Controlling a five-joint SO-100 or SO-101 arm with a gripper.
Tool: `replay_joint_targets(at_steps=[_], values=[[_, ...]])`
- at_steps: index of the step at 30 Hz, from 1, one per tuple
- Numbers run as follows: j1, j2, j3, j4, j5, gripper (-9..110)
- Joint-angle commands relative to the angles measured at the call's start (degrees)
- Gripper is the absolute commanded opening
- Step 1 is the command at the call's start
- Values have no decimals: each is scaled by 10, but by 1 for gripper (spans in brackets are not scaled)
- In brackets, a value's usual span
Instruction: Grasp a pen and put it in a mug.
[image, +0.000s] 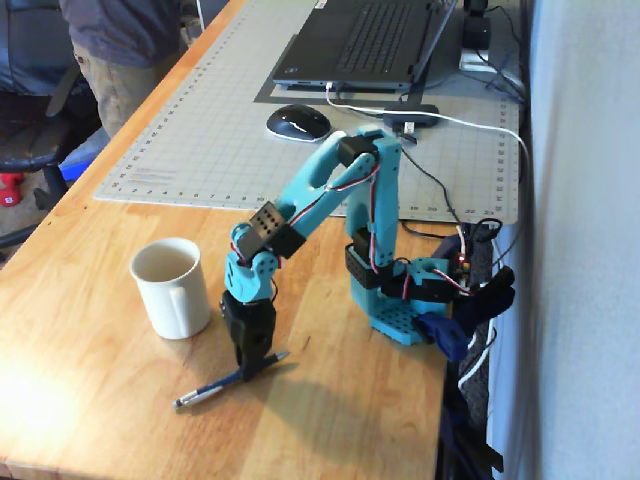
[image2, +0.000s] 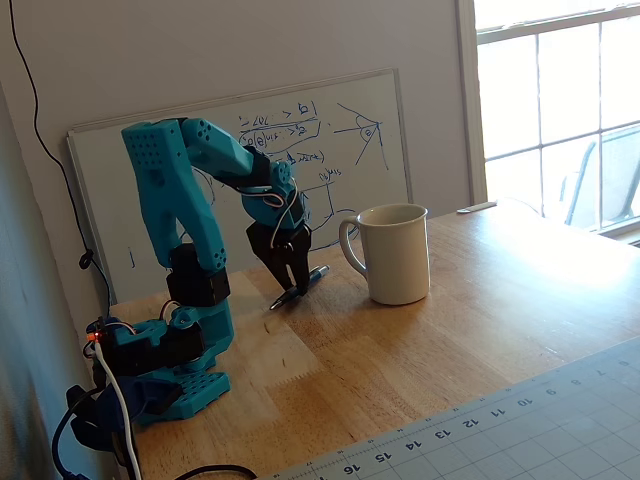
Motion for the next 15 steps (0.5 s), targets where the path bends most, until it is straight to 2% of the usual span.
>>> replay_joint_targets(at_steps=[1,15], values=[[-18,115,20,-9,-3,4],[-16,370,32,-17,-4,4]])
